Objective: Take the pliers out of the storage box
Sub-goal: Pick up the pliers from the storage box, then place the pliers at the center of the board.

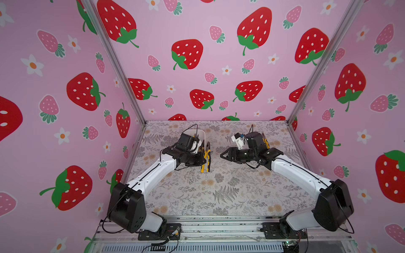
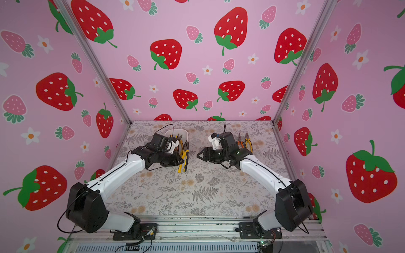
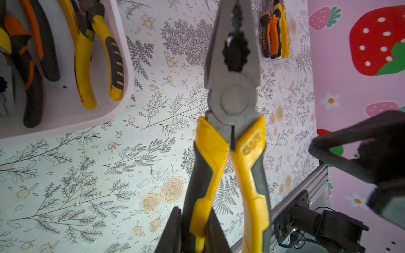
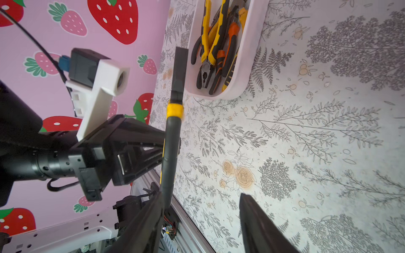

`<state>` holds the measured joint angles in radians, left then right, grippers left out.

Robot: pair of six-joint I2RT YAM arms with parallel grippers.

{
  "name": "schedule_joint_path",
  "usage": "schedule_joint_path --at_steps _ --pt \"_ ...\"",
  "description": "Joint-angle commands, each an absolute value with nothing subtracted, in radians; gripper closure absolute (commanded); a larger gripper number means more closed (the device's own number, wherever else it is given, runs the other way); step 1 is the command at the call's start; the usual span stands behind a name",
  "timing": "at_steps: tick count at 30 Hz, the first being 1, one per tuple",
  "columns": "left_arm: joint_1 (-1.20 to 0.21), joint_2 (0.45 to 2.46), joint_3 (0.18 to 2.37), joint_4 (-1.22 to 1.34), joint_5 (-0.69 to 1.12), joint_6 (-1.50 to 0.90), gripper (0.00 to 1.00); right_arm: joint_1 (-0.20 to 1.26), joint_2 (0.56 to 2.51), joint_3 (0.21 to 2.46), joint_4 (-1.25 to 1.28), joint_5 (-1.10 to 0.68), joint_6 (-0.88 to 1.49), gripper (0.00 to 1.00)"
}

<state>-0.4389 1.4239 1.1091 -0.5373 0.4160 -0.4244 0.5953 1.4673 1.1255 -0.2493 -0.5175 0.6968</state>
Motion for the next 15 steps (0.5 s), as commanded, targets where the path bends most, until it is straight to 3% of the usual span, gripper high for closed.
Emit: schedule_joint_path --at_steps 1,15 --pt "-0.471 1.377 1.088 -0.450 0.471 -0.470 1.00 0.603 1.494 1.162 -0.224 -0.548 0.719 0.41" --pt "-0.570 1.343 1.000 -0.350 0.439 -0.545 1.00 0.637 1.560 1.180 -0.197 -0.545 0.744 0.42"
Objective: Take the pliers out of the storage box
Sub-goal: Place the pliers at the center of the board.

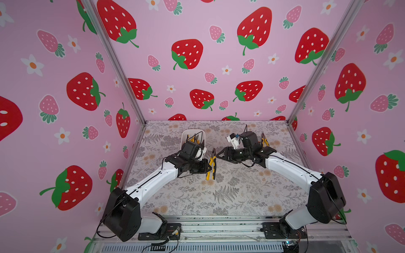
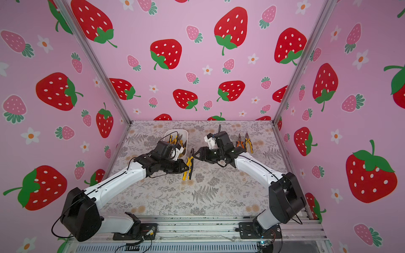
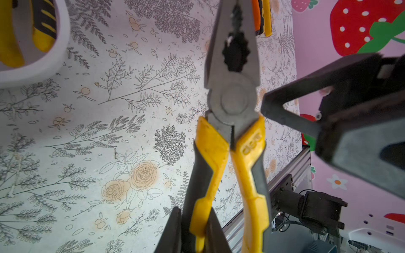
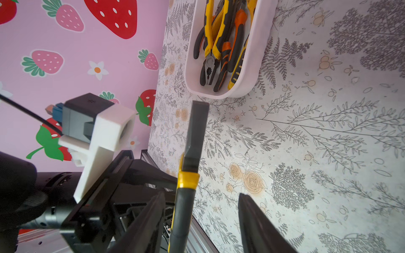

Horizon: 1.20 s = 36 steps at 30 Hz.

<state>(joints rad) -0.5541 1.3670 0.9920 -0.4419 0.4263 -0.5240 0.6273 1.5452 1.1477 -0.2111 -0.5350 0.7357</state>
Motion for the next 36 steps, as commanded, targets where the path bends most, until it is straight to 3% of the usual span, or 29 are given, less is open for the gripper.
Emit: schedule_joint_path --at_steps 1,12,15,20,25,29,30,32,34,36 --pt "-0.576 1.342 0.999 -0.342 0.440 -0.556 1.00 0.641 1.564 1.183 -0.196 -0.542 0.743 0.42" --pt "-0.644 1.316 1.001 -0.312 0.423 -0.601 1.00 0.654 1.586 1.197 -0.239 -0.456 0.735 0.47" --pt "-0.653 1.297 0.987 -0.308 0.414 -0.606 1.00 0.657 1.586 1.198 -0.239 -0.447 0.743 0.60" --pt "-0.656 1.263 0.960 -0.295 0.395 -0.616 1.00 0.666 1.587 1.197 -0.235 -0.451 0.762 0.73" --pt "-0.656 1.253 0.944 -0.293 0.377 -0.612 1.00 0.673 1.578 1.188 -0.217 -0.460 0.790 0.97" --pt "-0.659 1.252 0.930 -0.283 0.371 -0.613 1.00 0.676 1.566 1.178 -0.209 -0.459 0.809 1.00" --pt "-0.659 1.252 0.925 -0.279 0.373 -0.615 0.97 0.676 1.560 1.178 -0.213 -0.449 0.809 1.00" --pt "-0.661 1.249 0.917 -0.270 0.376 -0.621 0.78 0.676 1.550 1.180 -0.223 -0.432 0.806 1.00" --pt "-0.664 1.241 0.911 -0.265 0.379 -0.624 0.65 0.676 1.543 1.192 -0.244 -0.411 0.790 1.00" --pt "-0.668 1.234 0.907 -0.265 0.379 -0.626 0.59 0.674 1.537 1.203 -0.267 -0.388 0.773 1.00"
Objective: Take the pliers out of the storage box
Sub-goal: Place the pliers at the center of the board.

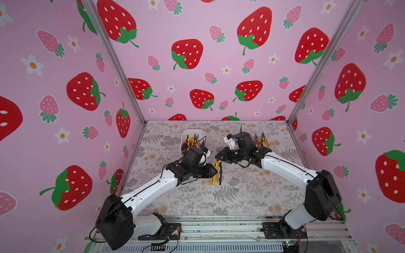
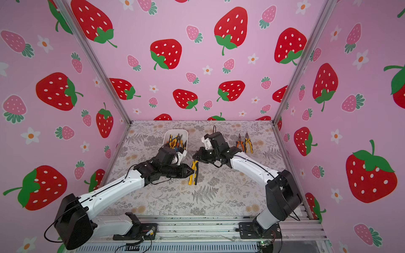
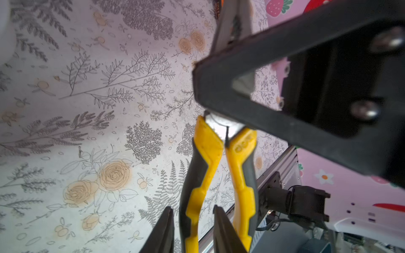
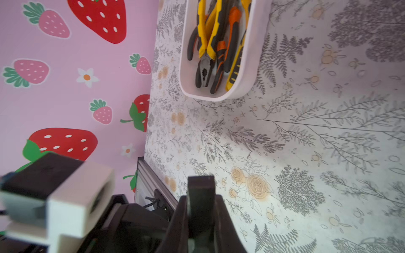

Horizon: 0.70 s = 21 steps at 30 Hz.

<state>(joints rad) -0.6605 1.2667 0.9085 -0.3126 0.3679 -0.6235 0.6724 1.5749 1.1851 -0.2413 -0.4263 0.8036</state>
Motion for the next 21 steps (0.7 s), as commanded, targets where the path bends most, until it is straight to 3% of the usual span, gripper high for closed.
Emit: schedule_joint_path --at_steps 1,21 --pt "-0.668 1.231 0.905 -0.268 0.379 -0.625 0.58 0.673 1.535 1.209 -0.276 -0.379 0.766 1.00" --pt "-0.727 1.305 0.884 -0.268 0.364 -0.593 0.62 0.591 1.508 1.221 -0.260 -0.436 0.814 1.00"
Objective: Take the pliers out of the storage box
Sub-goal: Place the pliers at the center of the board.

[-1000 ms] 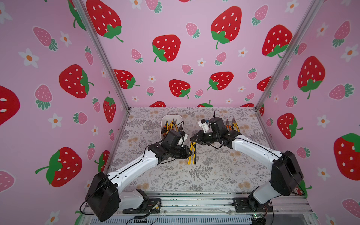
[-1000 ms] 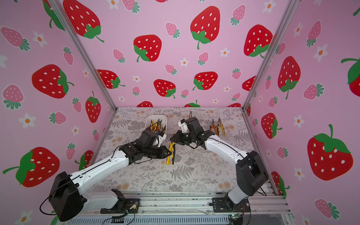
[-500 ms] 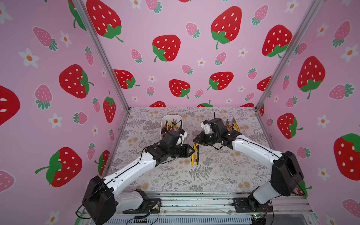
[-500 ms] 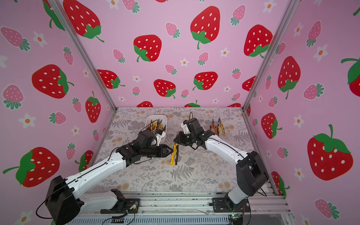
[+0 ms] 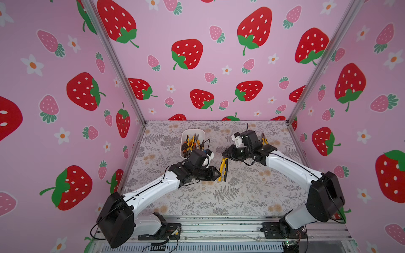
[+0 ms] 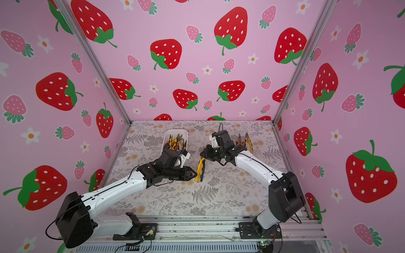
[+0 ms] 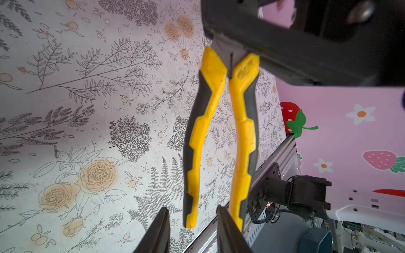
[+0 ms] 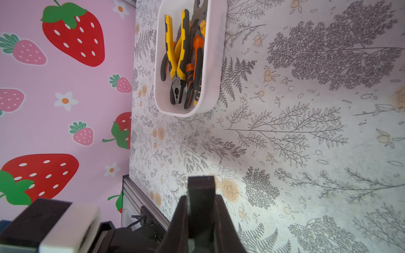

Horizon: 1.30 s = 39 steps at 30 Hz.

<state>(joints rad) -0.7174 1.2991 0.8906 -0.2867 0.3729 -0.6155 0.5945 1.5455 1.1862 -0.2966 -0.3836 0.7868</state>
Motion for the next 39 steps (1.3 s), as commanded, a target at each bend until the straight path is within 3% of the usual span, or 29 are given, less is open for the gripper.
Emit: schedule_joint_path --at_steps 1,25,29,39 --pt "-0.728 1.308 0.884 -0.268 0.361 -0.592 0.62 0.589 1.510 1.218 -0.252 -0.445 0.822 1.00" --pt "-0.748 1.354 0.938 -0.270 0.372 -0.588 0.70 0.581 1.544 1.178 -0.189 -0.522 0.871 1.00" --pt "-0.750 1.365 0.950 -0.273 0.376 -0.584 0.76 0.581 1.548 1.176 -0.189 -0.523 0.870 1.00" --pt "-0.755 1.367 0.976 -0.291 0.371 -0.581 0.75 0.594 1.560 1.187 -0.243 -0.493 0.825 1.00"
